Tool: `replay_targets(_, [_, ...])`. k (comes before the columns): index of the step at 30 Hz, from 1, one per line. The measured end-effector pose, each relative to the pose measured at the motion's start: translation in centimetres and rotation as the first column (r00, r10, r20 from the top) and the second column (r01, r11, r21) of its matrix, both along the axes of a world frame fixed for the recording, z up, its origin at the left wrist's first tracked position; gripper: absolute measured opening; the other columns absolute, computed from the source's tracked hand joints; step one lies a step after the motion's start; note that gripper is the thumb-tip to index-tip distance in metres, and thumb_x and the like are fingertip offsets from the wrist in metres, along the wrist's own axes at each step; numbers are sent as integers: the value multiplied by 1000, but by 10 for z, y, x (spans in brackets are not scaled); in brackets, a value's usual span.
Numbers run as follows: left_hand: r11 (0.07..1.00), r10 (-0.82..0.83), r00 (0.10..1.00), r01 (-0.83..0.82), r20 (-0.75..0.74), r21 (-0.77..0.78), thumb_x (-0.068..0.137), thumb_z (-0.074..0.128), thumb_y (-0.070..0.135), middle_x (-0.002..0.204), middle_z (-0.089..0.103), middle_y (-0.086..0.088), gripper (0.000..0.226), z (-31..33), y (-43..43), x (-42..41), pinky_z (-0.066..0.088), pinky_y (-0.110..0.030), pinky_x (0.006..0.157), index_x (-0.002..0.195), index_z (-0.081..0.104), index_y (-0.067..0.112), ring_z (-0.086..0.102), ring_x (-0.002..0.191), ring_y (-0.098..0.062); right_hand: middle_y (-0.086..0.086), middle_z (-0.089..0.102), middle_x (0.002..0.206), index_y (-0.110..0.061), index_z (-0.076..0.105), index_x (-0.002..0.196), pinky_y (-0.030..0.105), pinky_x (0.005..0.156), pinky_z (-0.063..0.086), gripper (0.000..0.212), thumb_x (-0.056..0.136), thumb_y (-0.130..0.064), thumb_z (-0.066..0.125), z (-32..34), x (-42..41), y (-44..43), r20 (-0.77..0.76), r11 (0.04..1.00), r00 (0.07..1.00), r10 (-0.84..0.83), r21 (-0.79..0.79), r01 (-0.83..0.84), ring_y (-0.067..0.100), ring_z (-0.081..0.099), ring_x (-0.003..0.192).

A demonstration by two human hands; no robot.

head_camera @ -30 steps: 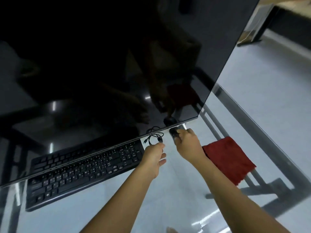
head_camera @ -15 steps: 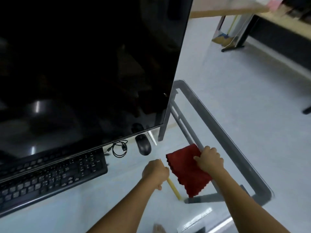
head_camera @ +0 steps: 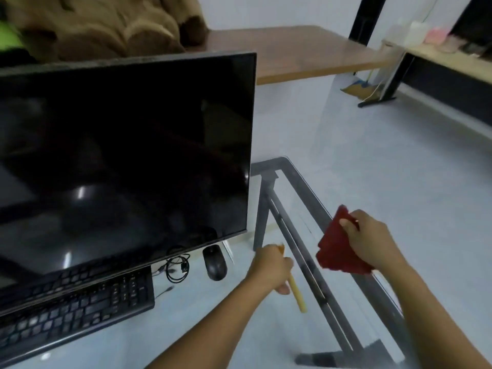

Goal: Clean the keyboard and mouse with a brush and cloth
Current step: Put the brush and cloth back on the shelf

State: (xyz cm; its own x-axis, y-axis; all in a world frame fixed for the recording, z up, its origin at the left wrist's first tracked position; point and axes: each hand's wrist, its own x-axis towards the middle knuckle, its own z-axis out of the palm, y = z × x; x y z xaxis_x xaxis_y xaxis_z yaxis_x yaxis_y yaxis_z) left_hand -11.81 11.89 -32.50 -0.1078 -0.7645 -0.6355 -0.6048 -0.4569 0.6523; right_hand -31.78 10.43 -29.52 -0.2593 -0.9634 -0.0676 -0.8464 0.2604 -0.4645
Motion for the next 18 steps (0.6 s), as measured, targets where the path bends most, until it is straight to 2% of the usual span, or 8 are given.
replay_targets(3, [977, -119, 988, 100, -94, -191, 94, 48, 24, 65, 67, -8, 28, 79, -29, -30, 56, -25, 59, 111, 58, 4, 68, 50, -20, 29, 65, 103, 1, 61, 109, 41, 81, 43, 29, 98, -24, 51, 82, -30, -35, -102, 980, 990, -102, -181, 82, 45, 58, 97])
replay_targets(6, [899, -209, 971, 145, -113, -414, 92, 46, 17, 54, 63, -4, 28, 171, -63, -46, 53, -14, 52, 113, 58, 3, 67, 45, -19, 28, 61, 89, 5, 61, 103, 44, 77, 43, 40, 97, -32, 48, 164, -50, -79, -197, 944, 966, -170, -312, 102, 42, 56, 83])
replay_targets(8, [851, -227, 969, 147, -102, -504, 93, 47, 12, 49, 62, -5, 20, 233, -83, -48, 59, -22, 61, 99, 59, -2, 68, 50, -25, 33, 60, 91, 10, 60, 98, 47, 79, 43, 45, 94, -34, 48, 213, -50, -108, -249, 912, 955, -161, -408, 47, 46, 56, 87])
replay_targets(9, [835, -222, 971, 141, -91, -532, 94, 48, 12, 45, 60, -5, 18, 260, -92, -45, 60, -28, 65, 91, 59, -2, 67, 51, -27, 37, 60, 96, 11, 59, 96, 48, 82, 43, 41, 95, -29, 49, 238, -43, -120, -286, 895, 947, -145, -447, 2, 49, 56, 92])
replay_targets(12, [794, -109, 994, 80, -11, -603, 94, 48, 10, 54, 59, -10, 18, 320, -131, -20, 56, -26, 57, 82, 56, 1, 60, 51, -25, 39, 57, 109, 11, 58, 99, 48, 89, 43, 37, 98, -24, 47, 297, -10, -155, -301, 847, 948, -106, -526, -73, 50, 54, 103])
replay_targets(14, [774, 6, 998, 36, 64, -632, 95, 43, 7, 59, 66, -15, 25, 342, -160, 7, 59, -32, 65, 76, 57, -2, 64, 53, -25, 37, 57, 112, 13, 59, 105, 45, 91, 44, 39, 98, -23, 46, 324, 20, -177, -283, 823, 957, -59, -556, -113, 48, 55, 106])
replay_targets(16, [781, 96, 991, -18, 92, -624, 97, 40, 8, 53, 65, -15, 31, 353, -183, 35, 58, -33, 70, 73, 55, -3, 64, 54, -24, 33, 59, 112, 12, 60, 105, 42, 89, 44, 39, 98, -23, 45, 343, 51, -196, -279, 810, 960, 22, -558, -181, 45, 55, 106])
replay_targets(18, [788, 179, 977, -72, 116, -611, 98, 40, 9, 55, 64, -15, 32, 353, -200, 62, 57, -33, 72, 72, 54, -3, 64, 58, -24, 28, 61, 107, 11, 62, 104, 37, 79, 46, 38, 97, -23, 46, 353, 80, -211, -206, 800, 970, 131, -555, -226, 41, 58, 100])
